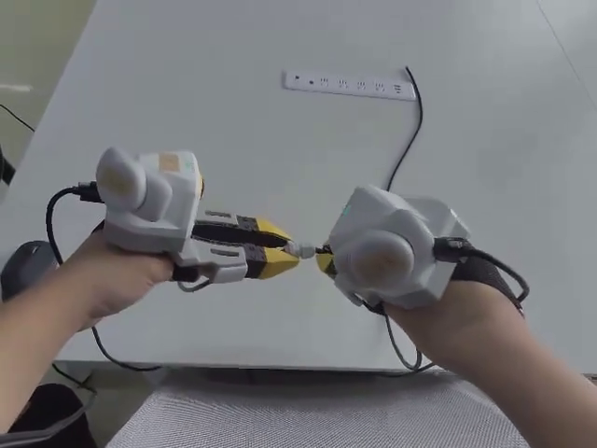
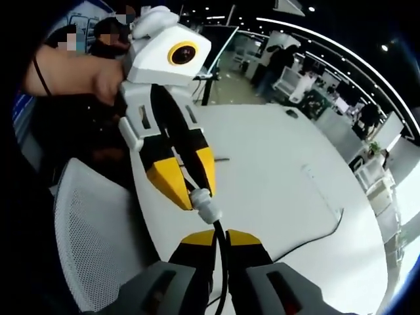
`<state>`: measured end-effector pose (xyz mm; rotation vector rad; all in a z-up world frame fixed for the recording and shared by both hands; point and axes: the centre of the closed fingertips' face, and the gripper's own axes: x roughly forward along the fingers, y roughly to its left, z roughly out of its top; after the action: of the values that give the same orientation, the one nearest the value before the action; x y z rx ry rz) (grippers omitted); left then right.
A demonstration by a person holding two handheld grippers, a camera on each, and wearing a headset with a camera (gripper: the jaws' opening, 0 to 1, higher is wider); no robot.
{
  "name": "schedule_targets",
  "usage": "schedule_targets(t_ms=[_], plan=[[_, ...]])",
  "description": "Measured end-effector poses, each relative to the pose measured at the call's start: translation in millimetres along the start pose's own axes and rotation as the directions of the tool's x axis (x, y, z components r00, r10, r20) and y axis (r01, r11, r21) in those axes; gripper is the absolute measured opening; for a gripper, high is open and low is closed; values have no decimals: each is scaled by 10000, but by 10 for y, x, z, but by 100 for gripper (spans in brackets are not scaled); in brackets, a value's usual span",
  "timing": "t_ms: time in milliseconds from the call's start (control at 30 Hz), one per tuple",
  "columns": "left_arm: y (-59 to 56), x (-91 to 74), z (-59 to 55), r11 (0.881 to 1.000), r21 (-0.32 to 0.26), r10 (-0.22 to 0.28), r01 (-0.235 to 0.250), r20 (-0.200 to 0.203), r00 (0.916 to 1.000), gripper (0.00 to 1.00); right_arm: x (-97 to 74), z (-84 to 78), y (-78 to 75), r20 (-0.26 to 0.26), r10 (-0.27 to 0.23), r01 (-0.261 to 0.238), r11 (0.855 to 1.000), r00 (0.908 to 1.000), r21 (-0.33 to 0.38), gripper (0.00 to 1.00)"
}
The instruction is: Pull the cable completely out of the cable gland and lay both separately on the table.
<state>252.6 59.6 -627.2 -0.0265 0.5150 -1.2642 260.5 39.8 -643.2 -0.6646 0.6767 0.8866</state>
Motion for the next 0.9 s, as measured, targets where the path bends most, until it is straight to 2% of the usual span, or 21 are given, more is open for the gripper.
schedule_targets(t_ms=[133,367,433,533,567,633,700,767,867,900], plan=[[22,-14,20,10000,-4,85,-85,95,9999,15,-35,-67,-95,35,-323,319,9962,9995,806,0],[49,-34,53,9998,-35,185,-185,223,9996,15,-61,-184,-182,103,-620,596,9852,9980,1610,0],[61,-35,59,9997,-54,224,-223,253,9994,15,-70,-215,-222,241,-774,704,9740,9967,2153,0],[74,-37,66,9996,-44,265,-264,270,9993,15,-79,-256,-259,345,-876,764,9658,9956,2480,0],[77,-39,68,9996,-52,285,-284,271,9992,15,-76,-283,-258,391,-827,677,9535,9958,2938,0],[85,-41,66,9995,-45,319,-318,258,9992,15,-77,-334,-298,379,-919,764,9508,9950,3002,0],[89,-42,65,9994,-63,340,-339,261,9991,15,-72,-387,-318,390,-936,739,9326,9948,3534,0],[93,-40,62,9993,-75,359,-357,251,9990,15,-72,-443,-361,388,-1081,857,9225,9934,3763,0],[95,-36,67,9993,-80,380,-378,273,9989,15,-73,-528,-398,423,-1160,843,8868,9923,4544,0],[95,-33,70,9992,-89,383,-381,277,9989,15,-72,-566,-403,453,-1132,757,8633,9925,4990,0]])
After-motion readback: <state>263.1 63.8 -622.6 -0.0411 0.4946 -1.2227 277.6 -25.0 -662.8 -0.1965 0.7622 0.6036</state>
